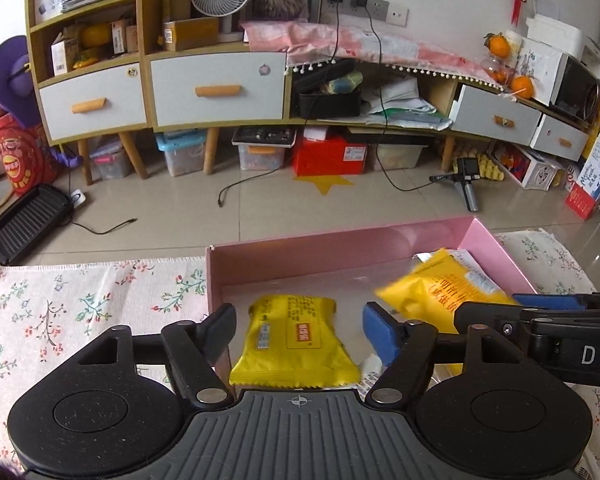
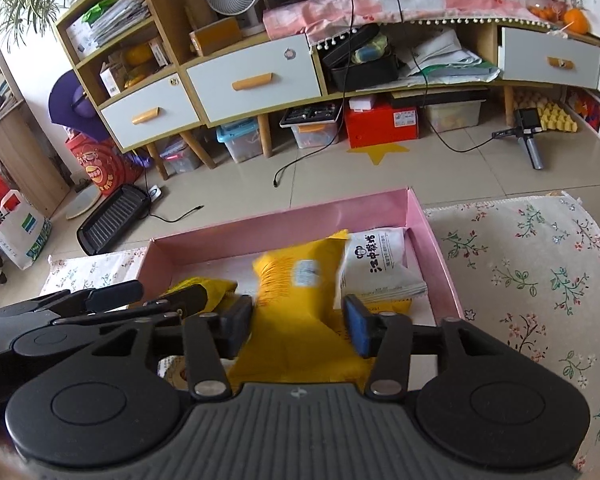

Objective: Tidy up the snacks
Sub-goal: 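Carry both yellow packs over the pink box and open both tools to release, then withdraw both open tools from the box back over the remaining snacks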

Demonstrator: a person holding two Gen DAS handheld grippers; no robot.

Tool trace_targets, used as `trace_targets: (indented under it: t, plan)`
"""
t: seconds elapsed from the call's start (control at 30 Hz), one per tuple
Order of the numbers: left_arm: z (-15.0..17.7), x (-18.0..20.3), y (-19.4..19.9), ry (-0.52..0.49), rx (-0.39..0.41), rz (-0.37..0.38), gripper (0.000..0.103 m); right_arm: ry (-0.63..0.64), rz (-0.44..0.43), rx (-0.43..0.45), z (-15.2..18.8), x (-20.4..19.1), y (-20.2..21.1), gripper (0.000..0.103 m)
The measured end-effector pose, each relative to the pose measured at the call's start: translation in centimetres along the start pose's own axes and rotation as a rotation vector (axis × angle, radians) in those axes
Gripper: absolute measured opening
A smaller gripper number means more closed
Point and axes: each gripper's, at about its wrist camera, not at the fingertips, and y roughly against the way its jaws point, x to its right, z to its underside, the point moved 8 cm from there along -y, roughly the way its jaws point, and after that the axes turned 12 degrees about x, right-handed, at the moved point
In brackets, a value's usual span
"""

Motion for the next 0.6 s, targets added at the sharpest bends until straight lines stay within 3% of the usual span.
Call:
trace_targets:
  t: [0.23,0.6]
  plan:
    - [-0.1,0.3,0.7,-0.005,-0.007,0.002,0.083,0.033,0.019,0.018,-0.4,0.2,0.5,0.066]
    - [0.4,0.1,3.3,0.007,-0.020,0.002,0.086,0.011,0.036,0.027,-0.3,0.9,2.3,0.076]
